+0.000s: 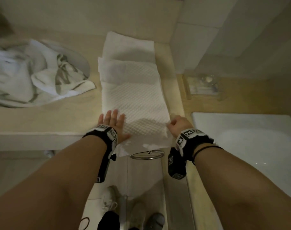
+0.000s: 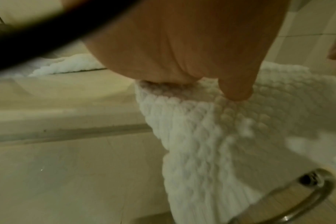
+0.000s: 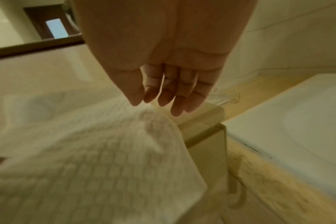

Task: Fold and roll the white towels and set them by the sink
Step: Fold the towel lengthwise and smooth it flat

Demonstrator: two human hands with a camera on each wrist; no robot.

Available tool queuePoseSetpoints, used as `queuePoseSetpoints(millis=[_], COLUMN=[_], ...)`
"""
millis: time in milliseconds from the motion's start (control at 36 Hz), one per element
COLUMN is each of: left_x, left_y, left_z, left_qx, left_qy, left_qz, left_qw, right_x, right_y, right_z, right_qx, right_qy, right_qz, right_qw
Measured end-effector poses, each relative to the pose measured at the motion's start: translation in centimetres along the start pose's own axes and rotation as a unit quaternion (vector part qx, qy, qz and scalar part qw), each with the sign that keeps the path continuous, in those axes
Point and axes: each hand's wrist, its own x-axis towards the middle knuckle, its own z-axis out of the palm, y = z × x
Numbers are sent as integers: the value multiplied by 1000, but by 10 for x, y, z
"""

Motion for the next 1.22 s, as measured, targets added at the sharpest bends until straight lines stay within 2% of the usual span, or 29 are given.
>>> queuePoseSetpoints(millis=[83, 194, 278, 417, 611, 833, 1222], left_x=[6, 25, 46, 62, 78, 95, 127], left_y=[-4, 3, 7, 3, -6, -20, -36], left_z=[-19, -42, -40, -20, -40, -53, -66], left_qx=[-22, -41, -48, -2, 46, 72, 74], left_qy=[8, 16, 1, 0, -12, -18, -2], left_qz=[-7, 7, 11, 21, 46, 75, 110], left_qw=[1000, 999, 999, 1000, 998, 994, 991], right_x=[7, 18, 37, 66, 73, 77, 98], right_y=[-15, -44, -66, -68, -74, -92, -112], right_z=[-6, -1, 15, 54, 51, 49, 45], right_qx=[-2, -141, -164, -201, -196, -174, -169], right_qy=[-7, -1, -17, -106, -91, -115, -115], right_qz=[-51, -147, -182, -146, -135, -98, -68], right_qw=[999, 979, 969, 963, 967, 973, 976])
